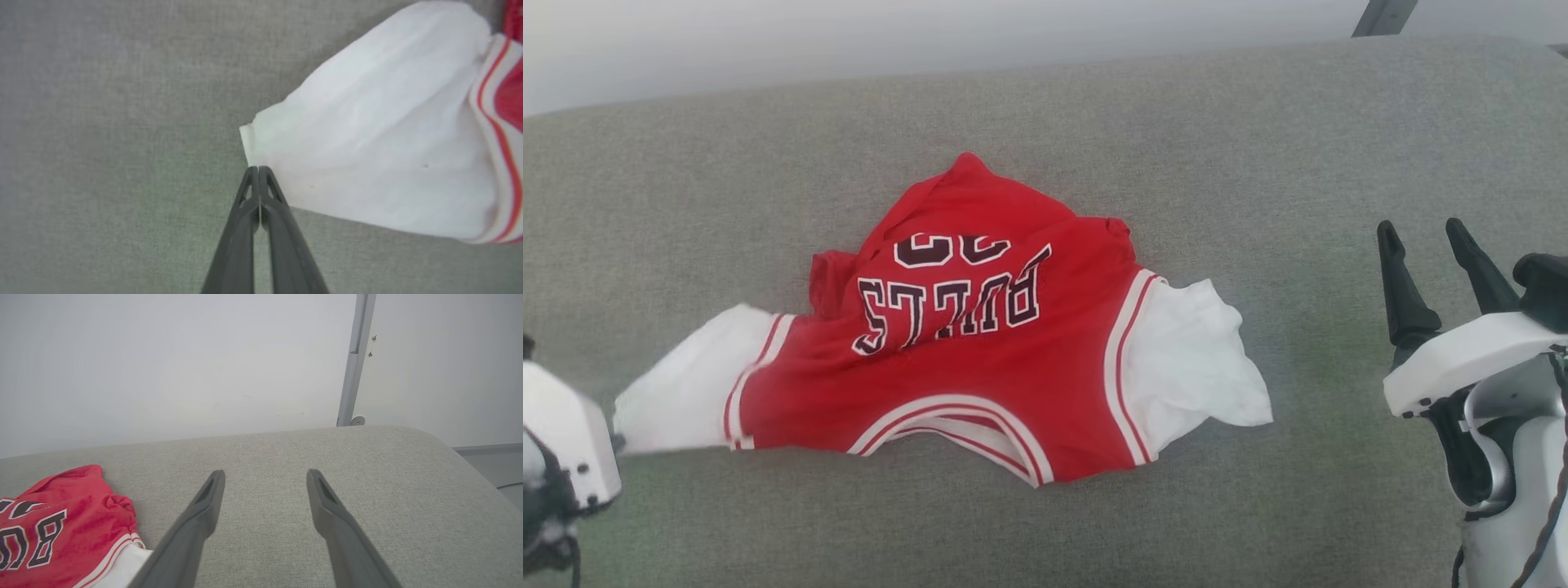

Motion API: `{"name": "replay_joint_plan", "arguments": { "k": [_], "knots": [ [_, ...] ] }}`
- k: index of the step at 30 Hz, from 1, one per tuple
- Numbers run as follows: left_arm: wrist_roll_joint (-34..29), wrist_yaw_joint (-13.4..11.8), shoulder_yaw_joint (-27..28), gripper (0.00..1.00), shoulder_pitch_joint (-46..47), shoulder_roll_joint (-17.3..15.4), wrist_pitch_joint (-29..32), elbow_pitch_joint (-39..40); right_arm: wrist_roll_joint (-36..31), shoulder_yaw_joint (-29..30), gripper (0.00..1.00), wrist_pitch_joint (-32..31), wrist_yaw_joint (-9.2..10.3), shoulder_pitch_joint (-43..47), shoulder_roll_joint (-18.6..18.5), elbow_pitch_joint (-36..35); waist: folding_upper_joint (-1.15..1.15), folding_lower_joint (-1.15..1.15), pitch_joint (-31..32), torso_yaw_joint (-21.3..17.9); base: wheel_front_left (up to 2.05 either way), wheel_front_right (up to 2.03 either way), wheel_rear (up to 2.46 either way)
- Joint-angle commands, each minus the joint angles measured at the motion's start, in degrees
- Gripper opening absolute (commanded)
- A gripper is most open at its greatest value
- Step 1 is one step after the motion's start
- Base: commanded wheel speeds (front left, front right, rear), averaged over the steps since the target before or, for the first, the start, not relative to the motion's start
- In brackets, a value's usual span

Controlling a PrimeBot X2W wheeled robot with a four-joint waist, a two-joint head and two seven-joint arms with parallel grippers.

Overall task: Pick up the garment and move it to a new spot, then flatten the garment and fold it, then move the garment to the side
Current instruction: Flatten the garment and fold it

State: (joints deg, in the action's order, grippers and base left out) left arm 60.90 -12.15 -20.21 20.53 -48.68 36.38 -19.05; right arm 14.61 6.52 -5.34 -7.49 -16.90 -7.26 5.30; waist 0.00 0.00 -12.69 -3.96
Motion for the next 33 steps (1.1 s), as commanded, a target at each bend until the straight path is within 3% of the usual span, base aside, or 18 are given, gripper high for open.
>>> {"name": "replay_joint_plan", "arguments": {
  "k": [1,6,7,8,9,10,18,33],
  "knots": [
    [-0.26,-0.03,-0.13,0.00,-1.25,0.01,-0.44,-0.87,0.05,-0.06,1.00,-0.14,0.00,0.38,-0.04,-0.12,0.00,0.00,0.19,-0.10,0.00,0.00,0.00],
    [1.18,0.82,-0.04,0.00,-2.71,1.66,-1.53,-3.39,0.21,-0.18,1.00,-0.11,0.00,0.78,-0.28,0.25,0.00,0.00,1.08,-0.06,0.00,0.00,0.00],
    [1.18,1.14,0.09,0.08,-2.55,1.74,-1.97,-3.66,0.26,-0.22,1.00,-0.12,0.00,0.85,-0.34,0.23,0.00,0.00,1.27,-0.03,0.00,0.00,0.00],
    [0.89,1.57,0.11,0.38,-2.29,1.56,-2.49,-3.82,0.30,-0.25,1.00,-0.15,0.00,0.92,-0.39,0.20,0.00,0.00,1.52,0.01,0.00,0.00,0.00],
    [0.77,1.93,0.35,0.92,-1.87,1.43,-2.93,-3.87,0.35,-0.32,1.00,-0.20,0.00,0.98,-0.43,0.15,0.00,0.00,1.75,0.03,0.00,0.00,0.00],
    [0.82,2.20,0.54,1.00,-1.44,1.26,-3.32,-3.82,0.40,-0.37,1.00,-0.22,0.00,1.01,-0.49,0.05,0.00,0.00,1.98,0.07,0.00,0.00,0.00],
    [-1.88,4.42,-0.61,1.00,2.49,-1.47,-1.86,-0.91,0.34,-0.50,1.00,-0.62,0.00,1.16,-0.57,-0.86,0.00,0.00,3.05,0.18,0.00,0.00,0.00],
    [-1.44,2.75,-4.60,1.00,7.58,-0.01,8.46,-5.08,0.35,-0.38,1.00,-1.54,0.00,0.79,-0.54,-3.58,0.00,0.00,-0.10,-2.20,0.00,0.00,0.00]
  ]
}}
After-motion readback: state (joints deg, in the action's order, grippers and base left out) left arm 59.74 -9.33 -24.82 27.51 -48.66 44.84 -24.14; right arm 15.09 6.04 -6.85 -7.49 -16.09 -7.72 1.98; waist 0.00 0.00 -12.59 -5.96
